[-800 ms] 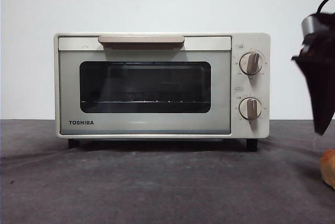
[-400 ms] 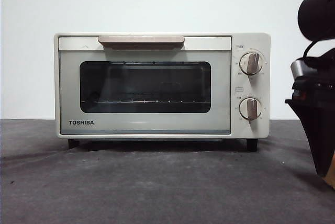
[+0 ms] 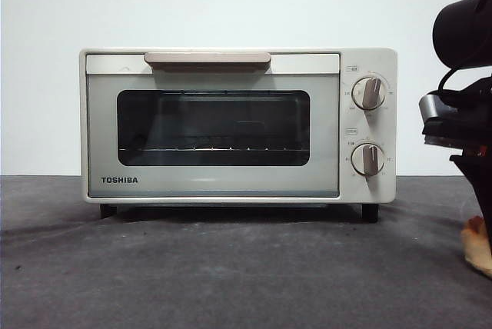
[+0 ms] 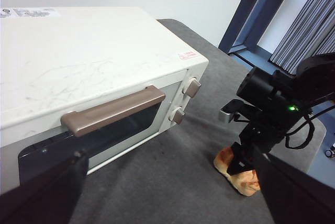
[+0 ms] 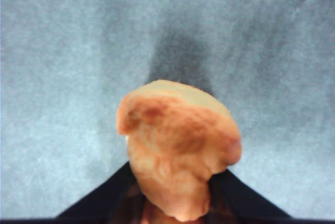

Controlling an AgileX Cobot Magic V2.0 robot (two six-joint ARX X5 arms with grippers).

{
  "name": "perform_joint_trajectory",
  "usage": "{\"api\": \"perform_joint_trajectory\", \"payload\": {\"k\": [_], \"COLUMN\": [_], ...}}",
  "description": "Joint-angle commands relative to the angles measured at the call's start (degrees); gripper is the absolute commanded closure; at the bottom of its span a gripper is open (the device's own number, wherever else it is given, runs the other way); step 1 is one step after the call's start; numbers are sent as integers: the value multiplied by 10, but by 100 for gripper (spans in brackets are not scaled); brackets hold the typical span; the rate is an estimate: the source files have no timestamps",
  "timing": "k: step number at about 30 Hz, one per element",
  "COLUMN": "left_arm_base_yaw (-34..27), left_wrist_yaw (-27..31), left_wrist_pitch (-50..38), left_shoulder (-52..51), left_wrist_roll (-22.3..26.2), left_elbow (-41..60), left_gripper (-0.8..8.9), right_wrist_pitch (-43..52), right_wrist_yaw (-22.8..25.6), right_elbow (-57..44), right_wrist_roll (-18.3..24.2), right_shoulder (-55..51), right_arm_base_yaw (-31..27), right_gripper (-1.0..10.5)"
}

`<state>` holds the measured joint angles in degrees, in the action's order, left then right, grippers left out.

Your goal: The left arm flap open the oven, the right arm pick bread and place it into oven, the left arm flap close the oven

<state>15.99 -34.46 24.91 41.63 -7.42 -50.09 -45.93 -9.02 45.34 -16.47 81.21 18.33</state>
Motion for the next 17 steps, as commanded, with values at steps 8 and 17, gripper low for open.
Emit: {"api": "perform_joint_trajectory", "payload": {"k": [8,17], "left_arm_base_yaw": [2,20], "left_wrist_yaw": [17,36], "left_wrist_pitch": [9,73], "left_shoulder": [22,139], "left_wrist_roll": [-13,-6], "left_elbow": [-27,-118], "left_gripper": [604,798], "right_wrist_pitch": [-69,-68], "right_wrist_yaw": [-37,-130], "right_elbow": [25,25], "right_wrist_roll": [43,80], "right_shoulder": [-138,-324], "right_arm_base_yaw": [1,1], "right_gripper": [836,836]}}
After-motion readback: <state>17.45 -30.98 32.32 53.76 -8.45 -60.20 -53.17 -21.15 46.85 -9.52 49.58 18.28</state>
